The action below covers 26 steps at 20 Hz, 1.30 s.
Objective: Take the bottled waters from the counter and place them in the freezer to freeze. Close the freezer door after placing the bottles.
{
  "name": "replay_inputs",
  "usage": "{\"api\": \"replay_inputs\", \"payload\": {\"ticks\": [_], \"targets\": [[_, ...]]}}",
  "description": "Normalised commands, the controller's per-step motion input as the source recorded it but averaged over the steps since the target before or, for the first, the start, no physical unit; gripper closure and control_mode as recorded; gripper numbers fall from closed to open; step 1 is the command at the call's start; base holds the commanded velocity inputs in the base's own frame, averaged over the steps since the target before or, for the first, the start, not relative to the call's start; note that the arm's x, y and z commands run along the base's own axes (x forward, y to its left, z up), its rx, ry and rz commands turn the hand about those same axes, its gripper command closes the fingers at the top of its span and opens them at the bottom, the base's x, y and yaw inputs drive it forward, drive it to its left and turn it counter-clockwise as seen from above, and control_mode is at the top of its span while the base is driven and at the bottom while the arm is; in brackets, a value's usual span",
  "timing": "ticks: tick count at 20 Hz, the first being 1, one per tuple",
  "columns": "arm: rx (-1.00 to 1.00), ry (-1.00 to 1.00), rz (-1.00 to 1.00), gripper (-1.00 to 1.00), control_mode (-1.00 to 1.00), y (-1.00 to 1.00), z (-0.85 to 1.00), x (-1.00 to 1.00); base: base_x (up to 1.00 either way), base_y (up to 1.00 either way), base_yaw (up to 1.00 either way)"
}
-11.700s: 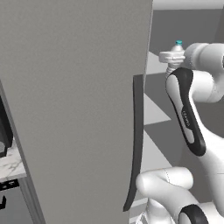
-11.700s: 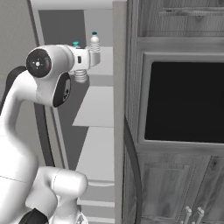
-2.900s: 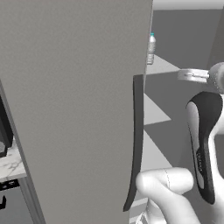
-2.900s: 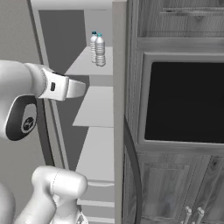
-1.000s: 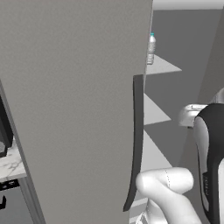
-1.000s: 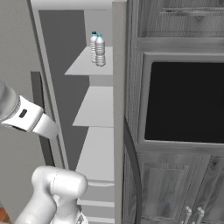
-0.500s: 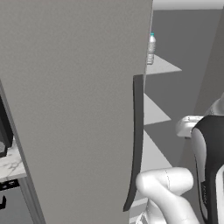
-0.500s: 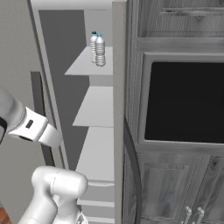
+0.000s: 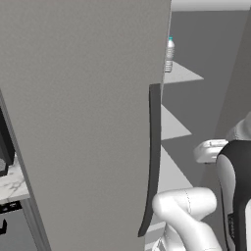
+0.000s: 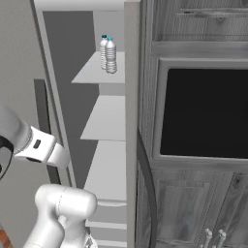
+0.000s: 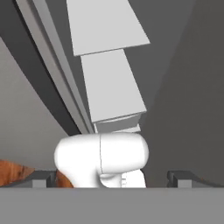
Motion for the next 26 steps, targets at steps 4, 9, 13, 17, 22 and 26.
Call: {"api": "replay_inputs", "payload": {"ticks": [4, 9, 13, 17, 22, 26], "targets": [[0.0, 0.02, 0.07, -1.0, -1.0, 0.14, -0.19, 0.01, 0.0, 0.0, 0.0], [0.0, 0.03, 0.03, -1.0, -1.0, 0.19, -0.24, 0.06, 0.0, 0.0, 0.0], [0.0, 0.03, 0.0, -1.0, -1.0, 0.08, -0.25, 0.13, 0.0, 0.0, 0.0], [-0.07, 0.01, -0.05, -1.0, -1.0, 0.0, -0.37, 0.39, 0.0, 0.0, 0.0], [-0.02, 0.0, -0.02, -1.0, -1.0, 0.0, -0.12, 0.16, 0.0, 0.0, 0.0], [0.0, 0.0, 0.0, -1.0, -1.0, 0.0, 0.0, 0.0, 0.0, 0.0, 0.0]]}}
